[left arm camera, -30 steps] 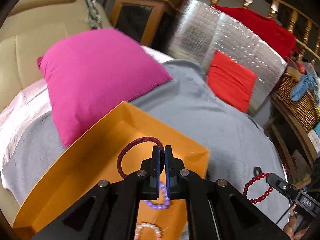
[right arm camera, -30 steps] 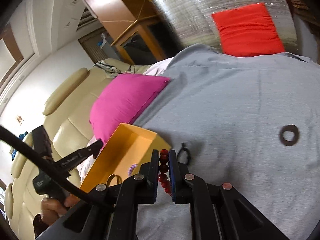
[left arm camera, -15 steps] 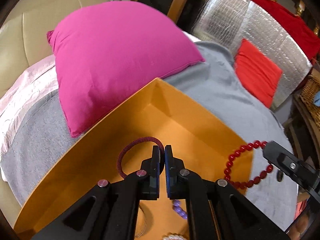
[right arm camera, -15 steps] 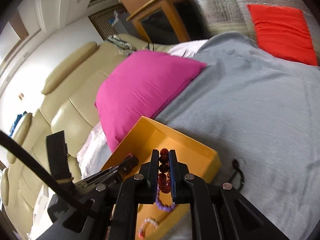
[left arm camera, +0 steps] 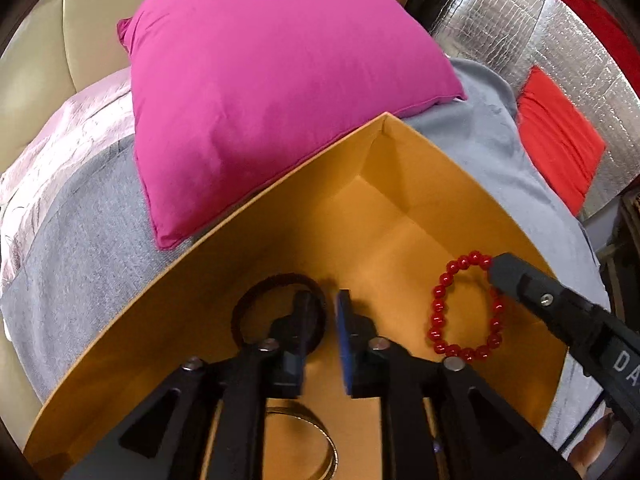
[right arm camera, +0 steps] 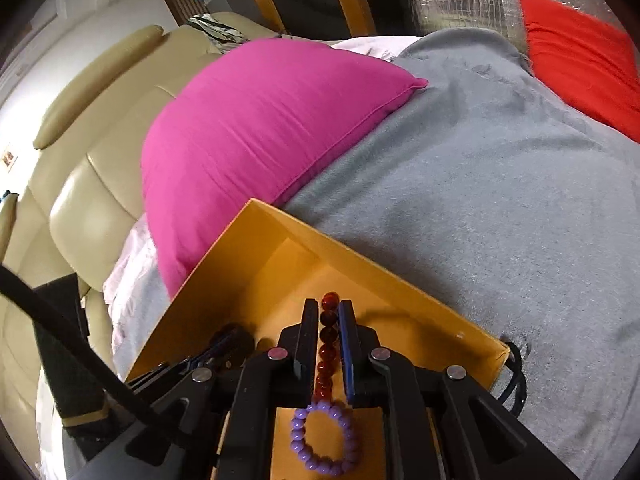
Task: Organize jewelry
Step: 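Carry both held items into the orange box and open both tools, then withdraw both open tools from the box toward the black hair tie, then lower the left tool onto the black hair tie and close it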
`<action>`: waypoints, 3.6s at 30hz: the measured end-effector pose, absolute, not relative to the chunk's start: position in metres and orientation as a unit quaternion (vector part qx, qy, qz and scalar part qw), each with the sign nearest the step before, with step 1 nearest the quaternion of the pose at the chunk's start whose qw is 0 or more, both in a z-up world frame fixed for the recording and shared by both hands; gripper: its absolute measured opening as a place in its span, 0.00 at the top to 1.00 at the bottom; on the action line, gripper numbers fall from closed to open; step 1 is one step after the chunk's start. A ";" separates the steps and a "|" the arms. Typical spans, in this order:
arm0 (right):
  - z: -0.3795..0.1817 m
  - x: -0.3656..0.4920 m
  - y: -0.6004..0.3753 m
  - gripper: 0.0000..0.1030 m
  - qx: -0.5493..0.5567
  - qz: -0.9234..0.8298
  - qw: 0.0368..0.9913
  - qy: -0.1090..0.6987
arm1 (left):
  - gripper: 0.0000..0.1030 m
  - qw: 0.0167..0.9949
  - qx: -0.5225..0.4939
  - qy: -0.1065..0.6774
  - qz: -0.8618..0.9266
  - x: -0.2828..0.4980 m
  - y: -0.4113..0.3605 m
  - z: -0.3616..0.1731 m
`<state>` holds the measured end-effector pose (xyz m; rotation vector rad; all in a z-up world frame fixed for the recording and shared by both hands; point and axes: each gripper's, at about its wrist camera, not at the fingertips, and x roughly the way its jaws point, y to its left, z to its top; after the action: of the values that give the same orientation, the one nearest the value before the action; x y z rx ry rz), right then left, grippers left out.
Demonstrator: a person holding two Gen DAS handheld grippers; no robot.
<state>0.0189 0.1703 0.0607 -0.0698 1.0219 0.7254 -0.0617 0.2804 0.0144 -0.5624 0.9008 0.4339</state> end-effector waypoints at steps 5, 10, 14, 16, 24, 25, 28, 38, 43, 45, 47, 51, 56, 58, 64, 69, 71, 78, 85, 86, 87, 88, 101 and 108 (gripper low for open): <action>0.065 0.019 0.158 0.87 -0.011 0.346 0.808 0.476 | 0.45 0.850 -0.234 0.414 0.226 -0.063 0.270 0.026; 0.085 0.012 0.129 0.87 0.016 0.348 0.819 0.455 | 0.40 0.861 -0.201 0.400 0.240 -0.067 0.256 0.041; 0.099 0.003 0.087 0.75 0.033 0.330 0.830 0.449 | 0.36 0.875 -0.166 0.375 0.259 -0.074 0.237 0.061; 0.105 -0.001 0.062 0.61 0.038 0.319 0.834 0.448 | 0.33 0.886 -0.135 0.350 0.273 -0.081 0.220 0.076; 0.121 -0.020 -0.084 0.58 0.075 0.236 0.871 0.425 | 0.23 0.929 -0.024 0.282 0.238 -0.095 0.142 0.116; 0.120 -0.021 -0.103 0.57 0.085 0.223 0.873 0.426 | 0.22 0.932 -0.011 0.280 0.231 -0.096 0.135 0.118; 0.111 -0.024 -0.151 0.57 0.116 0.196 0.876 0.426 | 0.22 0.933 0.022 0.283 0.221 -0.093 0.114 0.118; 0.086 -0.022 -0.207 0.57 0.163 0.162 0.874 0.429 | 0.22 0.932 0.098 0.309 0.162 -0.077 0.056 0.100; 0.074 -0.014 -0.229 0.58 0.195 0.144 0.867 0.435 | 0.22 0.932 0.047 0.347 0.094 -0.069 0.055 0.089; 0.070 -0.012 -0.230 0.58 0.191 0.138 0.867 0.439 | 0.22 0.933 0.028 0.353 0.072 -0.068 0.058 0.087; 0.067 -0.011 -0.231 0.58 0.192 0.138 0.864 0.444 | 0.22 0.934 0.007 0.354 0.056 -0.068 0.062 0.086; 0.066 -0.011 -0.234 0.57 0.192 0.140 0.864 0.445 | 0.22 0.933 -0.033 0.358 0.031 -0.068 0.078 0.084; 0.065 -0.010 -0.234 0.58 0.184 0.144 0.865 0.444 | 0.23 0.931 -0.052 0.361 -0.005 -0.068 0.080 0.077; 0.063 -0.009 -0.236 0.58 0.185 0.142 0.865 0.445 | 0.24 0.927 -0.040 0.372 -0.016 -0.065 0.070 0.071; 0.056 -0.002 -0.236 0.58 0.184 0.134 0.864 0.449 | 0.29 0.918 -0.035 0.393 -0.024 -0.049 0.055 0.055; 0.051 0.001 -0.236 0.57 0.180 0.131 0.863 0.453 | 0.29 0.909 -0.059 0.412 -0.009 -0.034 0.062 0.041; 0.049 0.002 -0.239 0.58 0.177 0.130 0.863 0.455 | 0.29 0.909 -0.050 0.413 -0.004 -0.032 0.059 0.040; 0.043 0.004 -0.245 0.57 0.176 0.122 0.862 0.460 | 0.29 0.912 -0.007 0.410 0.002 -0.032 0.040 0.041; 0.043 0.001 -0.243 0.57 0.174 0.121 0.863 0.458 | 0.29 0.913 0.014 0.408 0.005 -0.034 0.032 0.042; 0.043 0.001 -0.242 0.57 0.174 0.120 0.863 0.458 | 0.29 0.913 0.016 0.407 0.005 -0.034 0.032 0.043; 0.043 0.001 -0.242 0.58 0.174 0.120 0.863 0.458 | 0.29 0.914 0.018 0.406 0.005 -0.034 0.031 0.043; 0.043 0.001 -0.242 0.57 0.173 0.119 0.864 0.458 | 0.29 0.914 0.019 0.405 0.005 -0.034 0.031 0.044; 0.040 0.004 -0.234 0.57 0.170 0.122 0.864 0.457 | 0.29 0.914 0.041 0.404 0.006 -0.034 0.023 0.043; 0.039 0.006 -0.232 0.57 0.173 0.124 0.864 0.456 | 0.29 0.914 0.048 0.402 0.005 -0.035 0.020 0.042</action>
<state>0.0061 -0.2323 0.0388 0.3627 0.9556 0.2593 -0.0348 0.0200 0.0424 0.0998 0.8286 0.0098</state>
